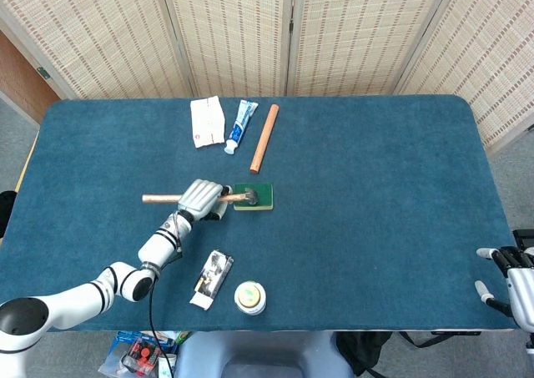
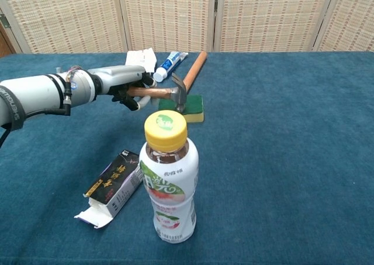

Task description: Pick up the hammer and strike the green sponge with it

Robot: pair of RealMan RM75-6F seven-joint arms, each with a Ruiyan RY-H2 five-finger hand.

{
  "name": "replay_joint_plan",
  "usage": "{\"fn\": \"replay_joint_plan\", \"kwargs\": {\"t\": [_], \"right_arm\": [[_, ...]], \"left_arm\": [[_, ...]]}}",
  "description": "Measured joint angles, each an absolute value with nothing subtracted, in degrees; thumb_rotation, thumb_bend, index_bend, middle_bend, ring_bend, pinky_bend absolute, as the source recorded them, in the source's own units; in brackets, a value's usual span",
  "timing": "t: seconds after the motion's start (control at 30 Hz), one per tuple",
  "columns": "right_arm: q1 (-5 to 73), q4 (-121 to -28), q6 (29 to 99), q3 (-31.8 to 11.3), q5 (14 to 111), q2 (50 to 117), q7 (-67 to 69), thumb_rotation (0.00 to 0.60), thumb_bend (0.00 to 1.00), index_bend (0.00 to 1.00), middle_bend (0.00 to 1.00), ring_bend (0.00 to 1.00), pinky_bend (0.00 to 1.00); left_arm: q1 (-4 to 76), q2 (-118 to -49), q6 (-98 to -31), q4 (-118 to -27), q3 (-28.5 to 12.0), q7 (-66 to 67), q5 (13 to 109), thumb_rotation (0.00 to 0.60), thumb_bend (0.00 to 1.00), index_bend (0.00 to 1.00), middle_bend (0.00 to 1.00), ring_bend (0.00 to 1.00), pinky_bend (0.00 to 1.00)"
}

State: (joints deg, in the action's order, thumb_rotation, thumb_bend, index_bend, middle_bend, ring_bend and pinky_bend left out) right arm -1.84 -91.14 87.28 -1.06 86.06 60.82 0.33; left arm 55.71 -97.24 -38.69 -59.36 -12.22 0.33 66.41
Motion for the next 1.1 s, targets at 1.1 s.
{"fn": "replay_joint_plan", "kwargs": {"t": [1.1], "right_arm": [[-1.2,-90.7,86.9,-1.4,86.7,61.2,0.6,0.600,0.26,0.33,0.37,0.23,0.26]], "left_arm": [[52.2,-87.9,-40.0,-68.8,-14.1,-2.8,63.2,0.600,0.67,0.72,0.85,0.84,0.84]]}}
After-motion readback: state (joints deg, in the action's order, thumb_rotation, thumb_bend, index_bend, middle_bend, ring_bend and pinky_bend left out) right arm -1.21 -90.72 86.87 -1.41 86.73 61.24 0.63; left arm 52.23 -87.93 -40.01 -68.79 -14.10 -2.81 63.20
